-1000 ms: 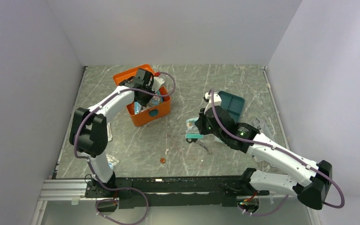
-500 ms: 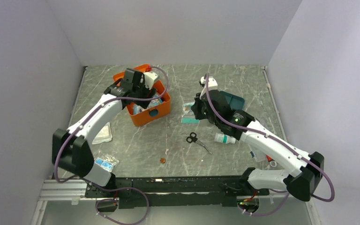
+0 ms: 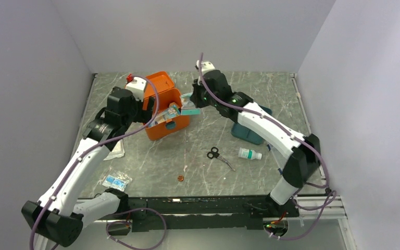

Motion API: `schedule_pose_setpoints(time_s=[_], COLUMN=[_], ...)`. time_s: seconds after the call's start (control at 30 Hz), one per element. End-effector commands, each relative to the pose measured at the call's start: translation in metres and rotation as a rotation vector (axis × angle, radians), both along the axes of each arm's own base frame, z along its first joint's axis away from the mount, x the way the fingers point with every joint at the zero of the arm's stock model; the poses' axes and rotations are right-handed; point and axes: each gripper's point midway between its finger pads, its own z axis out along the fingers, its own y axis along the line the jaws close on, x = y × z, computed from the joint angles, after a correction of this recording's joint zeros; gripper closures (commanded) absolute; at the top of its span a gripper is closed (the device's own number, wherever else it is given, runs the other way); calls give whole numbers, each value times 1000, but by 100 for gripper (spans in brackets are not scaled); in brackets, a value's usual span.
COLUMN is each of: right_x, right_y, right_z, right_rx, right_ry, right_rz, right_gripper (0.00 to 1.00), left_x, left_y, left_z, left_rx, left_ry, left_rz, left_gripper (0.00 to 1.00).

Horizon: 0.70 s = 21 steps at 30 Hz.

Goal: Organize the medicine kit

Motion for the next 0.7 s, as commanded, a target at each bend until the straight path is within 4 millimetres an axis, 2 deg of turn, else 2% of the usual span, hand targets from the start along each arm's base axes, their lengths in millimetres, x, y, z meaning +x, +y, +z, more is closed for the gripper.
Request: schedule_pose_setpoints(time_s=[0.0, 0.13, 0.27, 0.53, 0.67], right_x=[14, 32, 49, 63, 68], right_y=[37, 60, 81, 124, 140], right_z=[27, 15, -11, -52, -82], right_rx=[37, 6, -24, -21, -42], right_ry=[-47, -29, 1, 45, 72], right_rz=[144, 195, 238, 307, 318], right_gripper=[100, 100, 100, 100, 100], left_x=[-21, -45, -62, -88, -99], left_y=[26, 42, 48, 58, 65], left_z=[-11, -30, -44, -60, -71], left_rx=[-33, -59, -111, -236, -259], left_ry=[33, 88, 96, 131, 173], left_rz=[157, 249, 297, 439, 525], left_gripper=[1, 0, 1, 1, 1])
